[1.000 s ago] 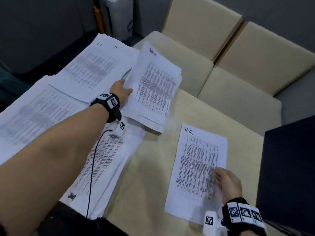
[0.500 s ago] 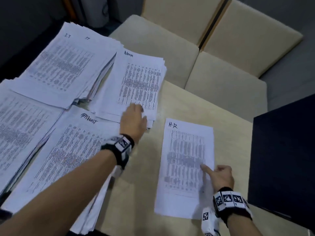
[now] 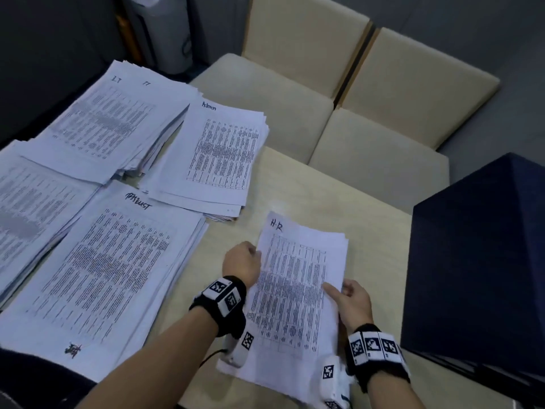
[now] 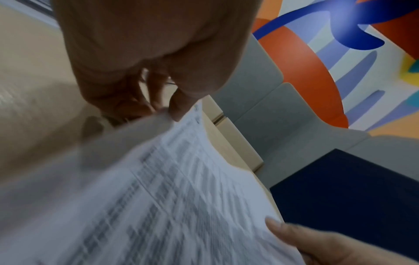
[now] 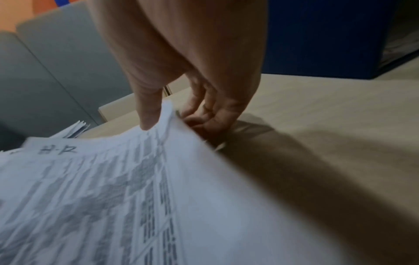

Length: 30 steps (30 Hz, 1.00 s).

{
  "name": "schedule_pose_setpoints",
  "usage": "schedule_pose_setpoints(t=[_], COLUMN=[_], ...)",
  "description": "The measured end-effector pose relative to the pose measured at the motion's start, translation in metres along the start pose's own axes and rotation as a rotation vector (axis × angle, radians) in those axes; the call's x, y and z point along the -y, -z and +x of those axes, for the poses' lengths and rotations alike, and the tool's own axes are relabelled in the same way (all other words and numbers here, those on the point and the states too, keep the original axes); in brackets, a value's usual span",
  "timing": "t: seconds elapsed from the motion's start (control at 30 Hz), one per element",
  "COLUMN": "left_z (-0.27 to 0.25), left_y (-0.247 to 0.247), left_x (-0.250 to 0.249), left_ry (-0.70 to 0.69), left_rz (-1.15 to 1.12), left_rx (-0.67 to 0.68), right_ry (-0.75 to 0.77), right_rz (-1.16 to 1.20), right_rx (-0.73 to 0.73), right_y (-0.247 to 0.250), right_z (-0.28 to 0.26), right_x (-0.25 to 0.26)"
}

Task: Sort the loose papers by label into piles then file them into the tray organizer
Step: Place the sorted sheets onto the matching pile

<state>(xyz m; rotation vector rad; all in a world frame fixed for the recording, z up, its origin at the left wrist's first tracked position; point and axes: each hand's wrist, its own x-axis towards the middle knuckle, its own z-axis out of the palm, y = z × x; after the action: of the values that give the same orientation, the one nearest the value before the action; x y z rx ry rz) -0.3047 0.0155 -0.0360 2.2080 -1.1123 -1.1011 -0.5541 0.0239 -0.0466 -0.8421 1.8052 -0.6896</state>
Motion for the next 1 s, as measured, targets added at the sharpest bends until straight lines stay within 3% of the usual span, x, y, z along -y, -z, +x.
schedule_pose_setpoints(t=[0.1, 0.27, 0.4, 0.5, 0.6, 0.73, 0.9, 1.0], left_z=[-0.005, -0.015, -0.02, -0.022, -0.022, -0.019, -0.023, -0.036], left_y=[0.003, -0.003, -0.011, -0.015, -0.017, -0.008, -0.002, 0.004], left_x=[-0.001, 0.003, -0.001, -0.003, 0.0, 0.003, 0.005, -0.006], left_ry=[-0.038, 0.021, 0.099, 0.061, 0.004, 0.067, 0.078, 0.02], left_rz=[-0.095, -0.127, -0.161, -0.197, -0.257, -0.267, -0.5, -0.716], left_rx=[0.002, -0.01, -0.002, 0.045, 0.04, -0.114, -0.102, -0.007], right_ry=[0.086, 0.162, 0.064, 0.004, -0.007, -0.019, -0.094, -0.099], right_rz=[-0.049, -0.034, 0.016, 0.146, 0.213, 0.293, 0.476, 0.549], right_rx=[0.022, 0.061, 0.188, 0.252, 0.17, -0.003, 0.075, 0.146], right_y=[0.013, 0.031, 0.046, 0.057, 0.065, 0.074, 0.085, 0.083], right_z=[-0.002, -0.015, -0.019, -0.023, -0.02, -0.015, -0.019, -0.022], right_x=[0.0, 0.008, 0.001, 0.001, -0.003, -0.012, -0.015, -0.011])
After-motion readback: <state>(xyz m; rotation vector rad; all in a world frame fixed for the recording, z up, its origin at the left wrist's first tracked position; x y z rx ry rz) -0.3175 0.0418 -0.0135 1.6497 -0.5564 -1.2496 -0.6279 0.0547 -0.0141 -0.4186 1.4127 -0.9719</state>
